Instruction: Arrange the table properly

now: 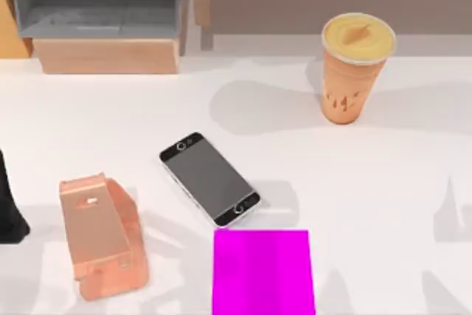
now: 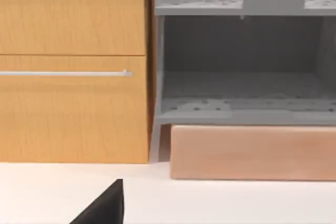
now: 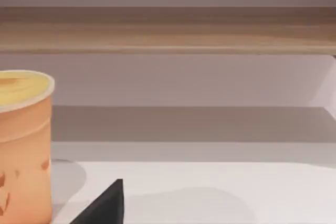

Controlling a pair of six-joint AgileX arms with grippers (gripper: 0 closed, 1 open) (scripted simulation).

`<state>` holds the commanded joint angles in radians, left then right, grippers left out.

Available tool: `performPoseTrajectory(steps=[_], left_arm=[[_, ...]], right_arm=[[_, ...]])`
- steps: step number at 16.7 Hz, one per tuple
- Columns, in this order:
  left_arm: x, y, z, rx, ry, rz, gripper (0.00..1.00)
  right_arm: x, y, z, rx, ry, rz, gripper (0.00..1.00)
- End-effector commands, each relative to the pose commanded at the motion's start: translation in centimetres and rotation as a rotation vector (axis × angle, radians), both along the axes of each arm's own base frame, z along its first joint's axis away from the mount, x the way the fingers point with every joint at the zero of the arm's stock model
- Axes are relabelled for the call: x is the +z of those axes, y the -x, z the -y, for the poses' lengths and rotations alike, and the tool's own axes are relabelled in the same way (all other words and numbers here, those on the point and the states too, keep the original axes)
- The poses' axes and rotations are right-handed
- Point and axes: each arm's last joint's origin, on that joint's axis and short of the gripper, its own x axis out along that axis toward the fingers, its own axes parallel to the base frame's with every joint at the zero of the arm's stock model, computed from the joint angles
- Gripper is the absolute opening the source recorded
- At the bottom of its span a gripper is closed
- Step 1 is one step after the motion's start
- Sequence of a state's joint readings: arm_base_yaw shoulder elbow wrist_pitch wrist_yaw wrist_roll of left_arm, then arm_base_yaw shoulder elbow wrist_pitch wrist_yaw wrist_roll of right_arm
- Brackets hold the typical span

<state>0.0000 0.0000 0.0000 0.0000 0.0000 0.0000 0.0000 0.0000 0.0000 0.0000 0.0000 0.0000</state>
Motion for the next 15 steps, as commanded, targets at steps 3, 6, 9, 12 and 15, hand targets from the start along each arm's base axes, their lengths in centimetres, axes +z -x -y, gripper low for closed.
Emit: performPoseTrajectory(steps=[3,6,9,12,15], left_arm=[[0.2,0.0,0.0,0.002,-0.011,-0.011,1.00],[1.3,-0.2,-0.2,0.015,-0.095,-0.105,1.00],[3.2,-1.1,-0.6,0.015,-0.236,-0.291,1.00],[5.0,-3.0,-1.3,-0.030,-0.397,-0.543,1.00],[6.1,-6.1,-2.3,-0.137,-0.545,-0.818,1.00]], right_arm=[[0.0,0.0,0.0,0.000,0.000,0.000,1.00],[0.0,0.0,0.0,0.000,0.000,0.000,1.00],[0.0,0.0,0.0,0.000,0.000,0.000,1.00],[0.0,0.0,0.0,0.000,0.000,0.000,1.00],[0.0,0.0,0.0,0.000,0.000,0.000,1.00]])
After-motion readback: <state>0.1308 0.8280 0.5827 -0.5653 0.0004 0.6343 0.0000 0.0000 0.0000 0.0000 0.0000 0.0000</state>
